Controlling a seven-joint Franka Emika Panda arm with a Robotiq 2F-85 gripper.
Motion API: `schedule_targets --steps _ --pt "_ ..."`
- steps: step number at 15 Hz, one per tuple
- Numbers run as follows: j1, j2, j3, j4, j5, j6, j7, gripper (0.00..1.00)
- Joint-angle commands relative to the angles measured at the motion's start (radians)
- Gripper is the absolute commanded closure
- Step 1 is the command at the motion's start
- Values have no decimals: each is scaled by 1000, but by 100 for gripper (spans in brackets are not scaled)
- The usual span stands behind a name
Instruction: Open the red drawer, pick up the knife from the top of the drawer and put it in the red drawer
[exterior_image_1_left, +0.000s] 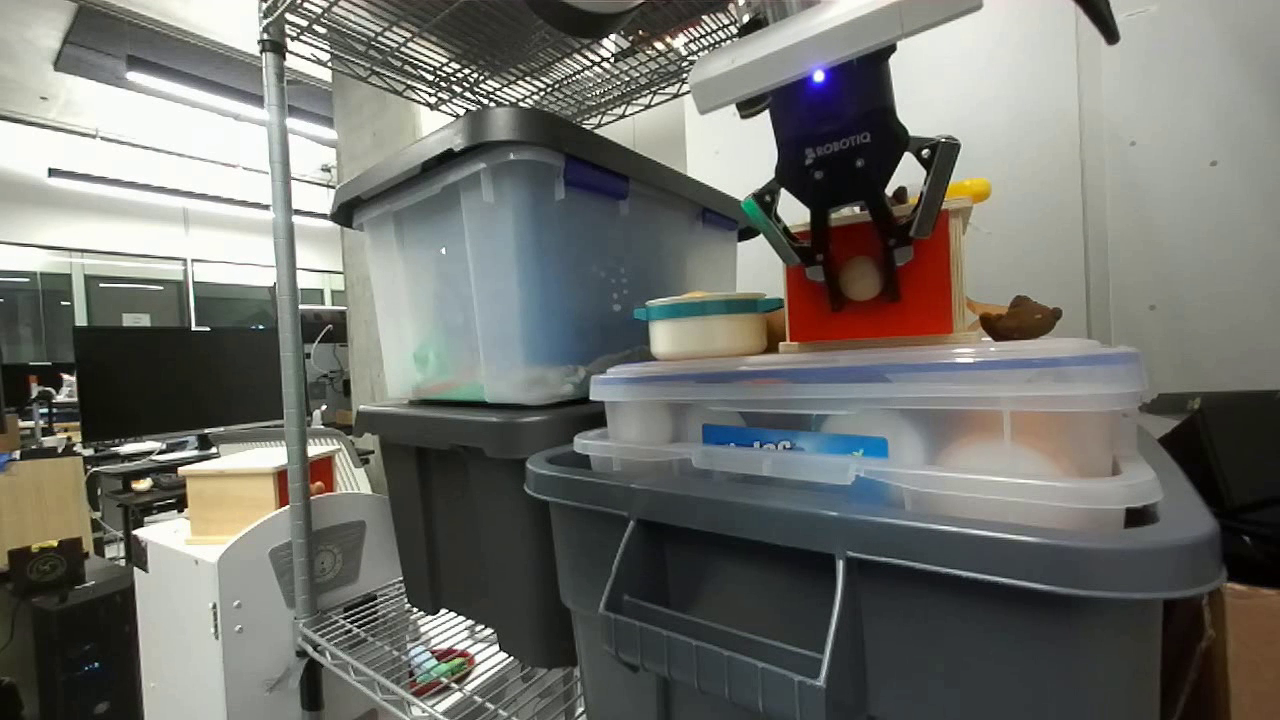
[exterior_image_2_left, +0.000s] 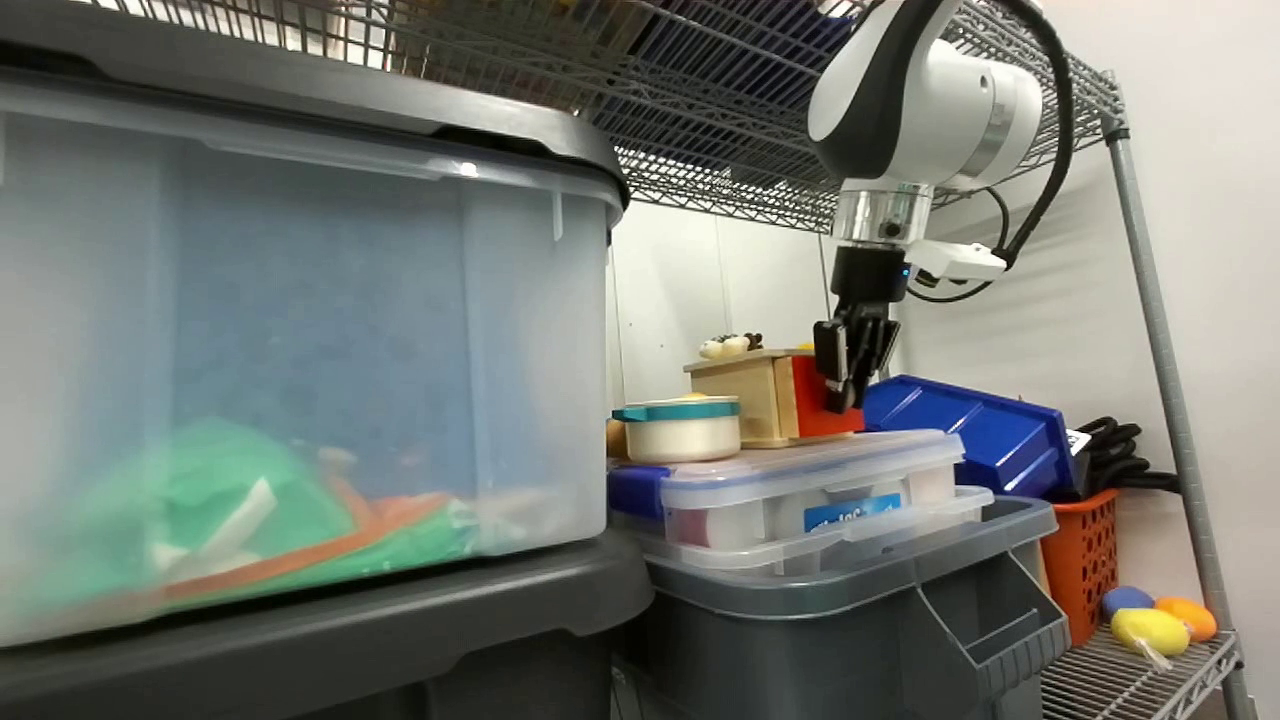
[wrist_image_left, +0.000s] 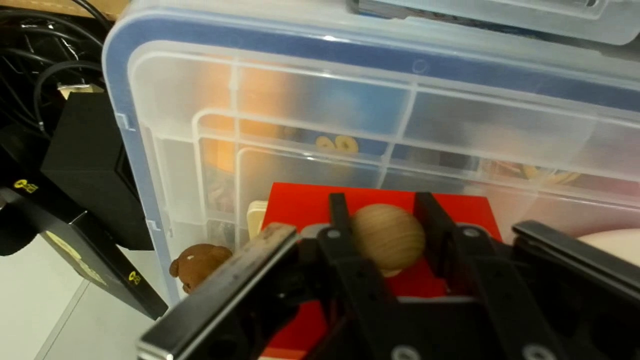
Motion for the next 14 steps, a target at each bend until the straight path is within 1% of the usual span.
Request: schedule_targets --steps 1,14 --pt "10 -39 -11 -40 -12 -11 -12 88" --pt "12 -62 -15 -62 -12 -8 -13 88"
